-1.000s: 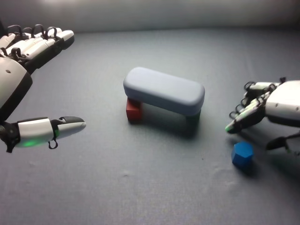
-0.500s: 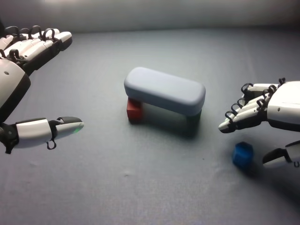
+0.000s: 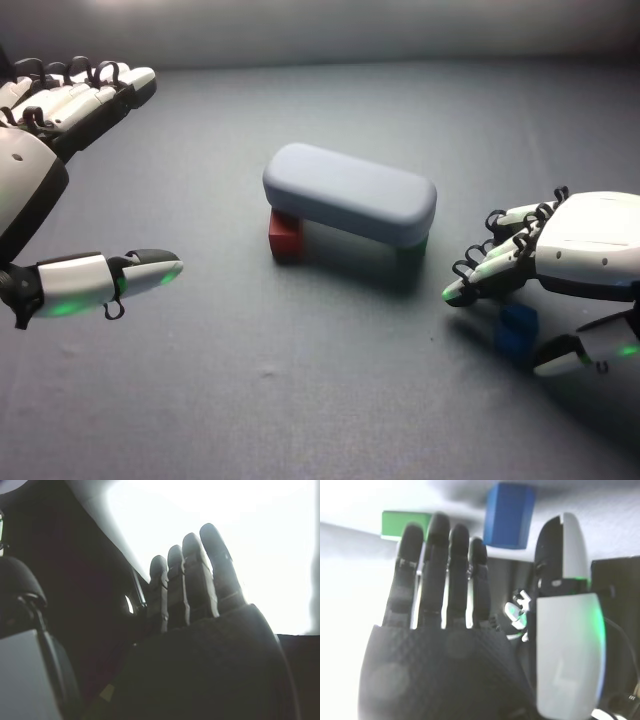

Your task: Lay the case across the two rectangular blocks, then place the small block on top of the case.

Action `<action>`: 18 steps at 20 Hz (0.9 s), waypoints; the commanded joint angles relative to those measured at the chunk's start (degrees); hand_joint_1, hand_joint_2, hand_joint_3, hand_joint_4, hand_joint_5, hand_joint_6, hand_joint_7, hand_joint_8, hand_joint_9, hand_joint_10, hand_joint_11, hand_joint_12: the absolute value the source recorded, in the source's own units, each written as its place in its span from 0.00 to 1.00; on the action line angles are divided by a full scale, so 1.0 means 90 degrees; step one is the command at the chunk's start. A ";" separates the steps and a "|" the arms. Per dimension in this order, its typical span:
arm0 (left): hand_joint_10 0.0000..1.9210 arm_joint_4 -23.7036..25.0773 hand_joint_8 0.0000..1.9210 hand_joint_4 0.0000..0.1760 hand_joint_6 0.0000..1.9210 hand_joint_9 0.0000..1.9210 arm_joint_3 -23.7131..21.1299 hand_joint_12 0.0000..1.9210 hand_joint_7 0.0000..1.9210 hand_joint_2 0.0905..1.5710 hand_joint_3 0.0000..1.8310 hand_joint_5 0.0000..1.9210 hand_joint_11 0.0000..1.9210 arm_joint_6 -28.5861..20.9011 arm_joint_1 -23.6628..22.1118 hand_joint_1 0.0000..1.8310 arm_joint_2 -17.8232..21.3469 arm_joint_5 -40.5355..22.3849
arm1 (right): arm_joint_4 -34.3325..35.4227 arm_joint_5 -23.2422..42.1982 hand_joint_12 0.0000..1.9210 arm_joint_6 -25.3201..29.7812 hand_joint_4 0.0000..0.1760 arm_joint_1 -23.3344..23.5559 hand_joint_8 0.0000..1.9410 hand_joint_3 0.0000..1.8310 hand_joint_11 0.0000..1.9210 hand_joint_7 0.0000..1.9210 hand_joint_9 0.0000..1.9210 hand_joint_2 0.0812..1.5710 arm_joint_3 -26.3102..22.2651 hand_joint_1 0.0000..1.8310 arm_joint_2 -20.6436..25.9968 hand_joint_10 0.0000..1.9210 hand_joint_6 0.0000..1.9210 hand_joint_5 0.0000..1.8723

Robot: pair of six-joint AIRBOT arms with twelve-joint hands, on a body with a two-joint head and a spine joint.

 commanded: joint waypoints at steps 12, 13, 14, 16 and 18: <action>0.00 0.0091 0.00 0.00 0.00 0.13 0.0052 0.41 0.13 0.52 0.00 0.13 0.00 -0.0049 -0.0046 0.48 -0.0044 -0.0797 | 0.0132 0.0266 0.89 0.0016 0.00 0.0070 0.70 0.00 0.30 0.20 0.28 0.61 0.0128 0.65 -0.0155 0.81 0.04 0.50; 0.00 0.0091 0.00 0.00 0.00 0.13 0.0051 0.40 0.13 0.52 0.00 0.13 0.00 -0.0053 -0.0046 0.48 -0.0044 -0.0797 | 0.0132 0.0266 0.90 0.0016 0.00 0.0070 0.72 0.00 0.32 0.21 0.30 0.66 0.0128 0.64 -0.0166 0.82 0.40 0.53; 0.00 0.0088 0.00 0.00 0.00 0.13 0.0051 0.39 0.13 0.52 0.00 0.13 0.00 -0.0053 -0.0045 0.48 -0.0045 -0.0797 | 0.0132 0.0266 0.92 0.0016 0.00 0.0070 0.73 0.00 0.34 0.22 0.30 0.69 0.0130 0.63 -0.0173 0.83 0.52 0.50; 0.00 0.0088 0.00 0.00 0.00 0.13 0.0050 0.39 0.13 0.52 0.00 0.13 0.00 -0.0058 -0.0045 0.48 -0.0046 -0.0798 | 0.0132 0.0253 0.94 0.0016 0.00 0.0070 0.73 0.00 0.39 0.27 0.35 0.72 0.0135 0.62 -0.0178 0.85 0.59 0.47; 0.00 0.0081 0.00 0.00 0.00 0.13 0.0050 0.39 0.13 0.52 0.00 0.13 0.00 -0.0061 -0.0045 0.47 -0.0047 -0.0799 | 0.0133 0.0249 0.96 0.0016 0.00 0.0070 0.70 0.00 0.42 0.42 0.40 0.72 0.0136 0.65 -0.0178 0.87 0.55 0.48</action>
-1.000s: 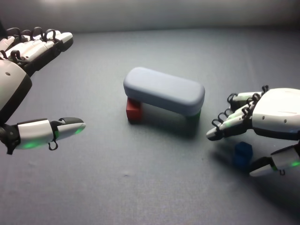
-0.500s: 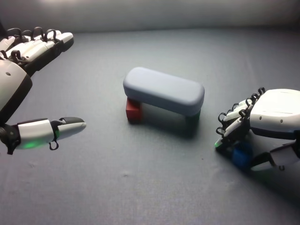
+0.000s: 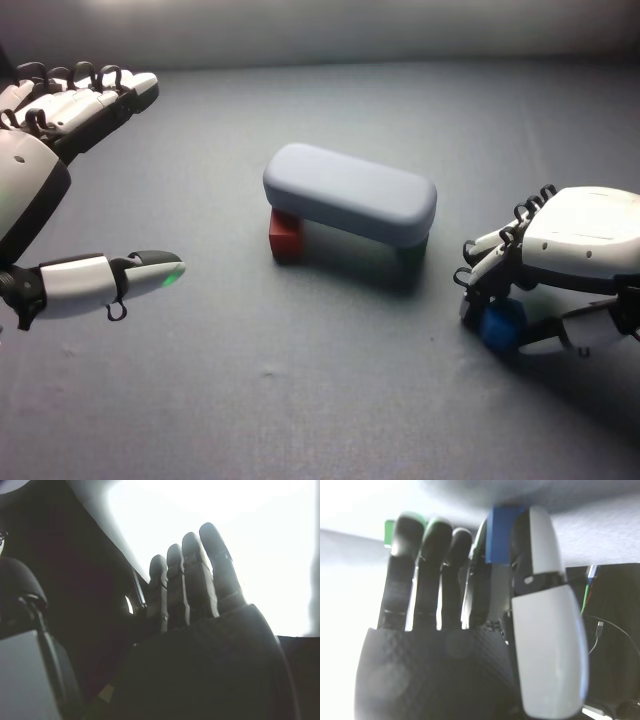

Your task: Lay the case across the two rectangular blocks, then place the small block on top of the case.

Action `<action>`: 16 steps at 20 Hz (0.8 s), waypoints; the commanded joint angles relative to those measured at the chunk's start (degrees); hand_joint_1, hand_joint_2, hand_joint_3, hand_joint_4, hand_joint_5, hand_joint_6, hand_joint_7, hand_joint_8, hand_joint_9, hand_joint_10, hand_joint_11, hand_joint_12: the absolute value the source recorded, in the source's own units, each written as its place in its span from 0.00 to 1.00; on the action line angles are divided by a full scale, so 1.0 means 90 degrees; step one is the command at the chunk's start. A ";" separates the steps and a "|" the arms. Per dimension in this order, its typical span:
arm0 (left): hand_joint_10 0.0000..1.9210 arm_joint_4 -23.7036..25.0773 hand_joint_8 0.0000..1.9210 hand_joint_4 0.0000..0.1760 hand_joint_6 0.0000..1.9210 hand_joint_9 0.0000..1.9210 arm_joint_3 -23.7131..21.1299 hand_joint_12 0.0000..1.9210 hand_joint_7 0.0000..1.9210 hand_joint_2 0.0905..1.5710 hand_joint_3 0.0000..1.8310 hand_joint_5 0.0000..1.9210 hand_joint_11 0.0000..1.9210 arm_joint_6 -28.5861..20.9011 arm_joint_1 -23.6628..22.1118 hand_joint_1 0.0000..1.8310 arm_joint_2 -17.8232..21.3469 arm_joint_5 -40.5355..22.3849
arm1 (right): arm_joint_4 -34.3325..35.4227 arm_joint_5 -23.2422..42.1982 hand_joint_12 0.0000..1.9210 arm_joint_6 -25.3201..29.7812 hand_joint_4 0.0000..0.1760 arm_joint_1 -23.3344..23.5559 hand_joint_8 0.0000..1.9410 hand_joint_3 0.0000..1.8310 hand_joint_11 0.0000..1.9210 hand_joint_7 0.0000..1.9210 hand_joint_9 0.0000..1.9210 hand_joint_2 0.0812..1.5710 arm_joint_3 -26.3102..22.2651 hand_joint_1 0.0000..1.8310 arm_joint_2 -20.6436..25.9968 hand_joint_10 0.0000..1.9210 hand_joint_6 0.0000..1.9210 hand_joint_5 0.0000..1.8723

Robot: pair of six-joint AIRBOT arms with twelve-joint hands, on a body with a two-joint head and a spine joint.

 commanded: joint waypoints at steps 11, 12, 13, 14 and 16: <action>0.00 0.0087 0.00 0.00 0.00 0.13 0.0039 0.39 0.14 0.53 0.00 0.13 0.00 -0.0055 -0.0022 0.47 -0.0015 -0.0808 | 0.0244 0.0578 0.87 -0.0007 0.00 0.0203 0.53 0.00 0.45 0.54 0.49 0.71 0.0007 0.67 0.0117 0.76 0.65 0.43; 0.00 0.0085 0.00 0.00 0.00 0.13 0.0039 0.37 0.13 0.53 0.00 0.13 0.00 -0.0058 -0.0017 0.48 -0.0015 -0.0808 | 0.0259 0.0652 0.86 -0.0007 0.00 0.0292 0.49 0.00 0.45 0.55 0.50 0.67 -0.0002 0.73 0.0161 0.74 0.73 0.37; 0.00 0.0083 0.00 0.00 0.00 0.13 0.0039 0.38 0.13 0.53 0.00 0.13 0.00 -0.0059 -0.0013 0.50 -0.0016 -0.0808 | 0.0273 0.0717 0.92 -0.0007 0.00 0.0369 0.65 0.00 0.47 0.48 0.49 0.69 -0.0007 0.65 0.0194 0.81 0.58 0.49; 0.00 0.0081 0.00 0.00 0.00 0.13 0.0038 0.38 0.13 0.53 0.00 0.13 0.00 -0.0063 -0.0006 0.50 -0.0017 -0.0808 | 0.0307 0.0801 0.98 -0.0007 0.00 0.0458 0.82 0.00 0.47 0.42 0.47 0.63 -0.0010 0.71 0.0209 0.91 0.69 0.42; 0.00 0.0076 0.00 0.00 0.00 0.13 0.0037 0.38 0.13 0.53 0.00 0.13 0.00 -0.0065 0.0003 0.50 -0.0019 -0.0808 | 0.0408 0.0921 1.00 -0.0062 0.00 0.0584 0.96 0.00 0.43 0.36 0.43 0.62 -0.0010 0.70 0.0209 0.98 0.77 0.36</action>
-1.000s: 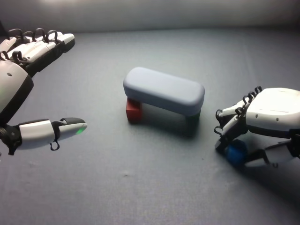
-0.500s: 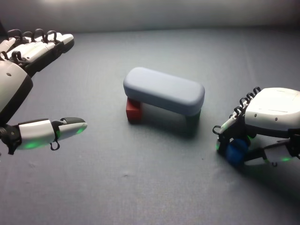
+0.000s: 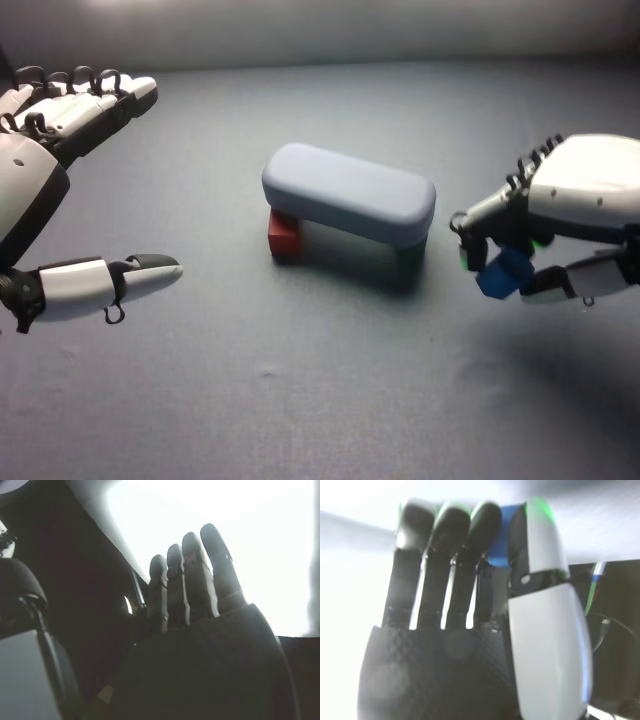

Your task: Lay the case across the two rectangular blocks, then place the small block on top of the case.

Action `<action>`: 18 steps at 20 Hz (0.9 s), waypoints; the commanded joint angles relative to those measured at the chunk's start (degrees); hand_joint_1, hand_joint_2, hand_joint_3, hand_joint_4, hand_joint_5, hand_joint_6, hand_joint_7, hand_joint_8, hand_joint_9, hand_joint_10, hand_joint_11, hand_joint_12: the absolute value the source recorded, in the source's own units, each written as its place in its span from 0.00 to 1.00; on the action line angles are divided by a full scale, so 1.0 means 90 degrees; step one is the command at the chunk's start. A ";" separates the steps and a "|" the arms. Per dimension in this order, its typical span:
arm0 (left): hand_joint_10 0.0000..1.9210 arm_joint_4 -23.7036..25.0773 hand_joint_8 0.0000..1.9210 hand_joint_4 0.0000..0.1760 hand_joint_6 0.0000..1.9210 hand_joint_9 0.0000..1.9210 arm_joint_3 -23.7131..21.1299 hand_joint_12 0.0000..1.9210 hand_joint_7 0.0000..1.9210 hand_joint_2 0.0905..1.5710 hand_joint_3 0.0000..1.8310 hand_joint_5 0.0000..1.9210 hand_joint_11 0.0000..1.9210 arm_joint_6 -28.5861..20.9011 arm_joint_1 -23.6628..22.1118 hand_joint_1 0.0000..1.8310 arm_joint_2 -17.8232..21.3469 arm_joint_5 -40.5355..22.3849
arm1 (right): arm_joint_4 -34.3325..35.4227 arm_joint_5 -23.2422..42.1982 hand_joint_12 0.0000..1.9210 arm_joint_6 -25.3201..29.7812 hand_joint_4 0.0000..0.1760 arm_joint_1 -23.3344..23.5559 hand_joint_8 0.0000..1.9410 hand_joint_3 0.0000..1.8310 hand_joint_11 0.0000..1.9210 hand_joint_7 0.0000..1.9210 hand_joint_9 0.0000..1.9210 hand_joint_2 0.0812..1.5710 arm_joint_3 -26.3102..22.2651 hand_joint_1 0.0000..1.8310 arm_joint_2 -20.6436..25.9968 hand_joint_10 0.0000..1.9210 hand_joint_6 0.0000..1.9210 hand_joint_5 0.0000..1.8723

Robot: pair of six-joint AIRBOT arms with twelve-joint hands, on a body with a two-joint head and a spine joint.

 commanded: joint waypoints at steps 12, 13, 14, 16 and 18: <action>0.00 0.0092 0.00 0.00 0.00 0.13 0.0090 0.40 0.13 0.53 0.00 0.13 0.00 -0.0072 -0.0029 0.47 -0.0072 -0.0748 | 0.0736 0.0960 0.81 -0.0394 0.00 0.1000 0.41 0.00 0.33 0.58 0.43 0.67 0.0448 0.68 -0.0209 0.60 0.57 0.50; 0.00 0.0092 0.00 0.00 0.00 0.13 0.0090 0.41 0.13 0.52 0.00 0.14 0.00 -0.0072 -0.0029 0.48 -0.0072 -0.0745 | 0.0735 0.0903 0.81 -0.0412 0.00 0.1103 0.42 0.00 0.36 0.58 0.44 0.68 0.0523 0.68 -0.0291 0.61 0.58 0.49; 0.00 0.0093 0.00 0.00 0.00 0.14 0.0093 0.42 0.13 0.52 0.00 0.14 0.00 -0.0073 -0.0030 0.49 -0.0074 -0.0739 | 0.0735 0.0839 0.80 -0.0443 0.00 0.1186 0.42 0.00 0.36 0.57 0.45 0.68 0.0584 0.68 -0.0365 0.59 0.60 0.48; 0.00 0.0096 0.00 0.00 0.00 0.13 0.0102 0.42 0.13 0.53 0.00 0.14 0.00 -0.0077 -0.0032 0.46 -0.0081 -0.0720 | 0.0734 0.0721 0.84 -0.0454 0.00 0.1296 0.43 0.00 0.45 0.60 0.51 0.67 0.0718 0.68 -0.0521 0.67 0.54 0.50; 0.00 0.0102 0.00 0.00 0.00 0.14 0.0123 0.42 0.13 0.53 0.00 0.14 0.00 -0.0089 -0.0043 0.47 -0.0094 -0.0692 | 0.0719 0.0600 0.85 -0.0455 0.00 0.1363 0.50 0.00 0.40 0.56 0.45 0.68 0.0836 0.68 -0.0689 0.69 0.50 0.52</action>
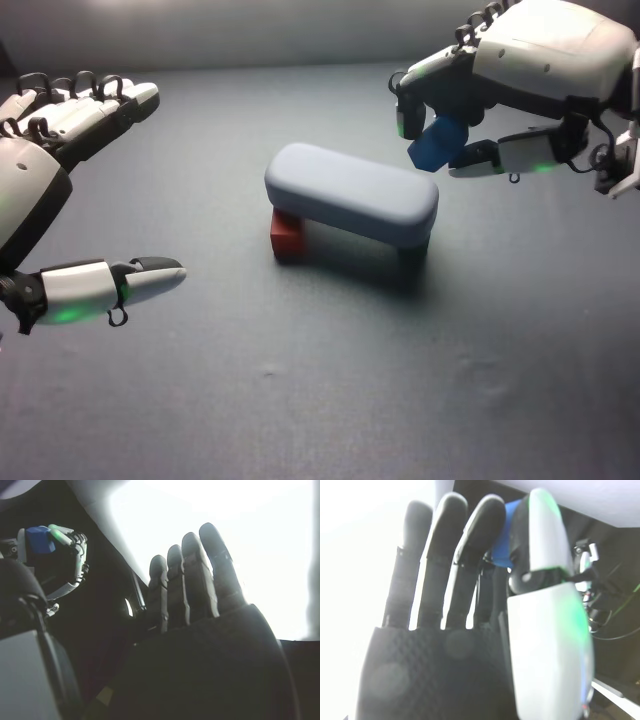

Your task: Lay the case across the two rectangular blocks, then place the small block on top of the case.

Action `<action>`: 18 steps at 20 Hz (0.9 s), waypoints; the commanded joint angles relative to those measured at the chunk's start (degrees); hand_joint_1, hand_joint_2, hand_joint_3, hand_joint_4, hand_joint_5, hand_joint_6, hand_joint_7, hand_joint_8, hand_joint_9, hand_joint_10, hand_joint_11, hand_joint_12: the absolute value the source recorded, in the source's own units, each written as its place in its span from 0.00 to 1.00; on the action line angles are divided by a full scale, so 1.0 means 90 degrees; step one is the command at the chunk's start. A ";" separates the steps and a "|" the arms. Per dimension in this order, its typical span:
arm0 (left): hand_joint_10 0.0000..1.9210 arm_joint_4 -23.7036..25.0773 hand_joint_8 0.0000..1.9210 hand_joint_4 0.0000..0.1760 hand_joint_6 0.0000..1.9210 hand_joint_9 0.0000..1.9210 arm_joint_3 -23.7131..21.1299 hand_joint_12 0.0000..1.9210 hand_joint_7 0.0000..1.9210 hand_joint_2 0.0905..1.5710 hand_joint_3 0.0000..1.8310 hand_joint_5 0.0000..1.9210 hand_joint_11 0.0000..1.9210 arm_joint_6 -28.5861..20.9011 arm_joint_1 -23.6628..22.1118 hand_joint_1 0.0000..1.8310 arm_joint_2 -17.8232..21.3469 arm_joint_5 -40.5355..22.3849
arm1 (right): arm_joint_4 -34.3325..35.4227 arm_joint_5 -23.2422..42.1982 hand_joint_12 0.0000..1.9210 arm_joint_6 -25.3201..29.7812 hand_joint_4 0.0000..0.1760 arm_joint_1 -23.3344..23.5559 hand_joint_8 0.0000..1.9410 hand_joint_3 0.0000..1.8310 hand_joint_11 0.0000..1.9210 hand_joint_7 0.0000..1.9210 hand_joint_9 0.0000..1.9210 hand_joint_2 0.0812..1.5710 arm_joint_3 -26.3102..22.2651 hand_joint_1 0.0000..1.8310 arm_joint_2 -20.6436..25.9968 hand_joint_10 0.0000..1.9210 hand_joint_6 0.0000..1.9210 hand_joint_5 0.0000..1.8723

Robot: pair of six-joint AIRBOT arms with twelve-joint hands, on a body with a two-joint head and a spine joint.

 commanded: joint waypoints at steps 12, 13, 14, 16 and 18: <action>0.00 0.0195 0.00 0.00 0.00 0.13 0.0125 0.39 0.12 0.54 0.00 0.13 0.00 -0.0097 -0.0117 0.48 -0.0090 -0.0635 | -0.0340 -0.0421 0.71 -0.0021 0.00 0.0260 0.27 0.00 0.42 0.66 0.54 0.66 0.0513 0.69 -0.0707 0.52 0.59 0.50; 0.00 0.0196 0.00 0.00 0.00 0.13 0.0128 0.39 0.13 0.53 0.00 0.14 0.00 -0.0100 -0.0118 0.48 -0.0092 -0.0633 | -0.0349 -0.0438 0.73 -0.0021 0.00 0.0269 0.30 0.00 0.42 0.64 0.53 0.66 0.0529 0.69 -0.0722 0.54 0.60 0.49; 0.00 0.0198 0.00 0.00 0.00 0.13 0.0131 0.40 0.13 0.54 0.00 0.14 0.00 -0.0104 -0.0119 0.48 -0.0094 -0.0629 | -0.0361 -0.0462 0.75 -0.0021 0.00 0.0285 0.31 0.00 0.41 0.64 0.52 0.67 0.0555 0.69 -0.0744 0.56 0.60 0.49; 0.00 0.0200 0.00 0.00 0.00 0.13 0.0135 0.40 0.13 0.54 0.00 0.14 0.00 -0.0111 -0.0120 0.47 -0.0099 -0.0624 | -0.0361 -0.0480 0.76 -0.0021 0.00 0.0328 0.33 0.00 0.44 0.63 0.52 0.67 0.0592 0.69 -0.0762 0.59 0.59 0.49; 0.00 0.0201 0.00 0.00 0.00 0.13 0.0137 0.39 0.13 0.54 0.00 0.14 0.00 -0.0113 -0.0119 0.47 -0.0100 -0.0614 | -0.0374 -0.0493 0.78 -0.0021 0.00 0.0349 0.36 0.00 0.43 0.61 0.50 0.67 0.0604 0.68 -0.0762 0.61 0.59 0.49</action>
